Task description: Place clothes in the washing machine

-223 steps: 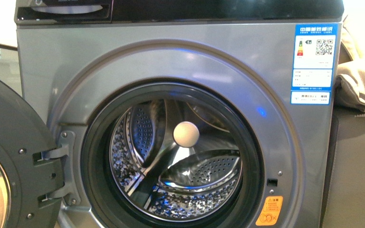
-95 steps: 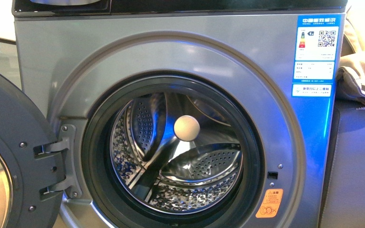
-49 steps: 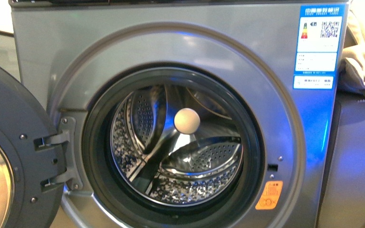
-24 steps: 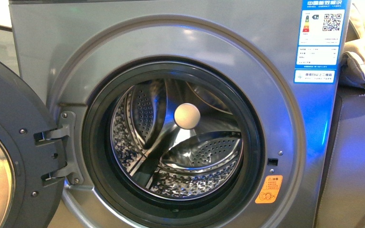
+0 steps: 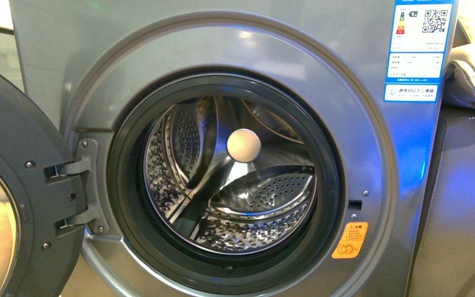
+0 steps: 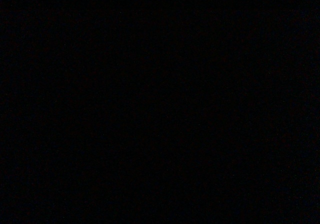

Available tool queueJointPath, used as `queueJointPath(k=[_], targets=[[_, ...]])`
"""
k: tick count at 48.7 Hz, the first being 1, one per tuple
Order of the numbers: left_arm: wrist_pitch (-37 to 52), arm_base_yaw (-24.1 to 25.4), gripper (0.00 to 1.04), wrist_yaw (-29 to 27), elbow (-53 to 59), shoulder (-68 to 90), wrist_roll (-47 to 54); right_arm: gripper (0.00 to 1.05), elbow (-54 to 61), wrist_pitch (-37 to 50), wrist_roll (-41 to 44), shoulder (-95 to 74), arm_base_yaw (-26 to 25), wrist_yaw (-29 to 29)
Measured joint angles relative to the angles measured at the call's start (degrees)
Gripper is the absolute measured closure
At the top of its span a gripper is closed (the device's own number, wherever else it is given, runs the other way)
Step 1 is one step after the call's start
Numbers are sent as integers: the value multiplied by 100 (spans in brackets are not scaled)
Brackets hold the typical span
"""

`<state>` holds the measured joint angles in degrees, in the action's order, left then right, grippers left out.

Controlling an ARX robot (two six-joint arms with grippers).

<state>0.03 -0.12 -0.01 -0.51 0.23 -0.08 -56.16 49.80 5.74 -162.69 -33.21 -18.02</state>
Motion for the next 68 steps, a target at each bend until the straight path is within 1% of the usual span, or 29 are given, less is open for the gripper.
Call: queueJointPath(k=[10, 12, 17, 18, 20, 30, 36, 39, 43, 52, 61, 68], targets=[[0, 0, 6, 0, 0, 0, 0, 8, 4, 79, 22, -15, -2, 42], [0, 0, 6, 0, 0, 0, 0, 9, 4, 98, 24, -20, -2, 46], [0, 0, 6, 0, 0, 0, 0, 25, 9, 149, 50, -50, -11, 85], [0, 2, 6, 0, 0, 0, 0, 26, 9, 151, 52, -50, -13, 90], [0, 0, 6, 0, 0, 0, 0, 35, 17, 179, 52, -57, -28, 103], [0, 0, 6, 0, 0, 0, 0, 62, 66, 293, 24, -59, -120, 103], [0, 0, 6, 0, 0, 0, 0, 87, 245, 455, -103, 92, -186, 101], [0, 0, 6, 0, 0, 0, 0, 95, 402, 566, -151, 289, -221, 85], [0, 0, 6, 0, 0, 0, 0, 97, 662, 745, -256, 636, -256, 7], [0, 0, 6, 0, 0, 0, 0, 97, 1281, 1058, -448, 1596, -306, -190], [0, 0, 6, 0, 0, 0, 0, 98, 2291, 1320, -474, 3244, -323, -531], [0, 0, 6, 0, 0, 0, 0, 98, 2787, 1381, -498, 4365, -319, -695]])
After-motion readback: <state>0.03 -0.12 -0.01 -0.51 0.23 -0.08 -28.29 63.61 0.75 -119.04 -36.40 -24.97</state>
